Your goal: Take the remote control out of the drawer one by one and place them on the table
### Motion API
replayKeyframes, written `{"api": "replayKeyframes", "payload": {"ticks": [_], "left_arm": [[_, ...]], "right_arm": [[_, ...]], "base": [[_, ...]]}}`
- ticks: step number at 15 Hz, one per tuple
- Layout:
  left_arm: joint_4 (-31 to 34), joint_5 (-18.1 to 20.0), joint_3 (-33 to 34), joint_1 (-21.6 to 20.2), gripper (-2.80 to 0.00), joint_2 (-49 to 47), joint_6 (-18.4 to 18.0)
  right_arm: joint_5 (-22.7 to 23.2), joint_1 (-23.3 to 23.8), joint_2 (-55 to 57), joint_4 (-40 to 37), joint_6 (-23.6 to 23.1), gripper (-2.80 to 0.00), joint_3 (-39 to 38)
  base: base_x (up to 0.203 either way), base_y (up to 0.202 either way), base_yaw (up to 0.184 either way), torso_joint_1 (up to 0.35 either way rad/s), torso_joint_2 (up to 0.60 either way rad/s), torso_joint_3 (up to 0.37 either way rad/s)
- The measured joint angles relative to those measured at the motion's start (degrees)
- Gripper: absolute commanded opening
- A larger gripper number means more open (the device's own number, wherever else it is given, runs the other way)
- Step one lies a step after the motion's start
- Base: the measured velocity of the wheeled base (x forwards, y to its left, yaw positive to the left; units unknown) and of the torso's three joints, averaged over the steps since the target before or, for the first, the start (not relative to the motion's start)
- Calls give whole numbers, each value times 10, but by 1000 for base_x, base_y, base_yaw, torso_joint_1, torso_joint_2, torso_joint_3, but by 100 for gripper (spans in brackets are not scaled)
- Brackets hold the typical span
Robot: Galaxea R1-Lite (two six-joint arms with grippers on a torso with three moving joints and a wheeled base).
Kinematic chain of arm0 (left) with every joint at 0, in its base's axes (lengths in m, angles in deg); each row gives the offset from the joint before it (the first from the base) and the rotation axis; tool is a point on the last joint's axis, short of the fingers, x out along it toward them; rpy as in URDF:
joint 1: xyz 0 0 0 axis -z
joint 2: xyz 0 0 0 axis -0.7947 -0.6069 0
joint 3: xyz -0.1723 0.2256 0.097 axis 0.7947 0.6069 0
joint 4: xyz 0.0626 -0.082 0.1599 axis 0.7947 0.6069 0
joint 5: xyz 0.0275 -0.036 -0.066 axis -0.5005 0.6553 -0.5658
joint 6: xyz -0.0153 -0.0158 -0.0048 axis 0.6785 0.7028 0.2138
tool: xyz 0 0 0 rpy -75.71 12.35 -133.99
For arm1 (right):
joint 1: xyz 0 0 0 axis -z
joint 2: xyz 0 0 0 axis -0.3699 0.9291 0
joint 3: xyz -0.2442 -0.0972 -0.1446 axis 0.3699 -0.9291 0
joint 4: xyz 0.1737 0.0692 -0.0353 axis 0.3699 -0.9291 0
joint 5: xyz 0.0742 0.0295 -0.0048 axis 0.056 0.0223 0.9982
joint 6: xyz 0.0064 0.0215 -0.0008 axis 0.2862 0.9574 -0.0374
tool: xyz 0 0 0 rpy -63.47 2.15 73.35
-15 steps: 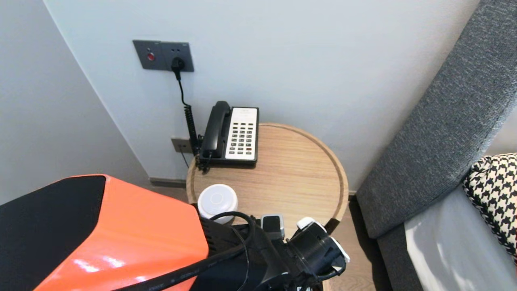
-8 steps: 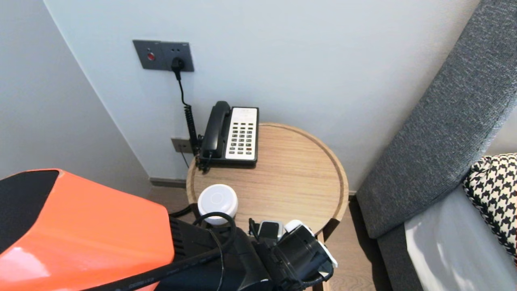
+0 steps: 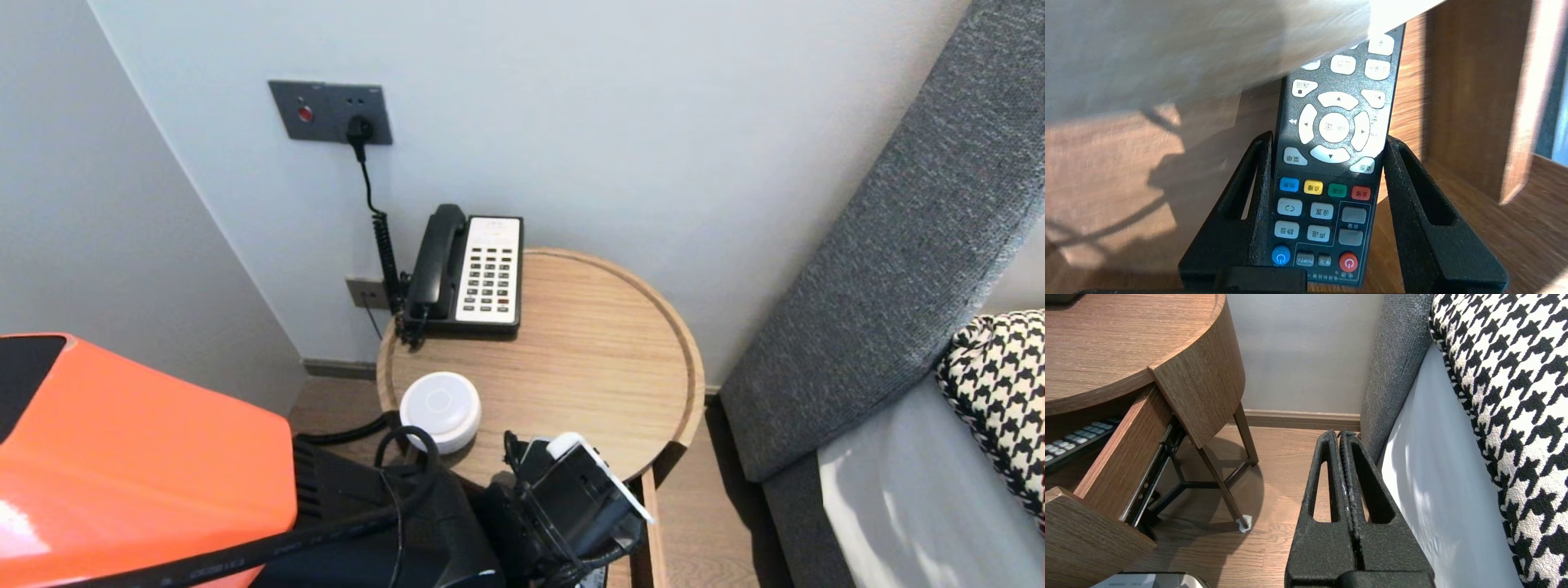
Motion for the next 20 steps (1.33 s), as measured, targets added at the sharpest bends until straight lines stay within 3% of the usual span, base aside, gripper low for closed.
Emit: {"api": "replayKeyframes", "payload": {"ticks": [4,9,13,20], "left_arm": [[-29,18,1,-4,-280,1,-48],[-38,61,1,-19,-280,2,-136],[-38,91,6,-29,-280,2,-178],[-39,103,26,-41,-280,4,-250]], "right_arm": [[0,0,0,0,0,-280,0],[0,0,0,0,0,-280,0],[0,0,0,0,0,-280,0],[0,0,0,0,0,-280,0]], "base": [[0,0,0,0,0,0],[0,0,0,0,0,0],[0,0,0,0,0,0],[0,0,0,0,0,0]]}}
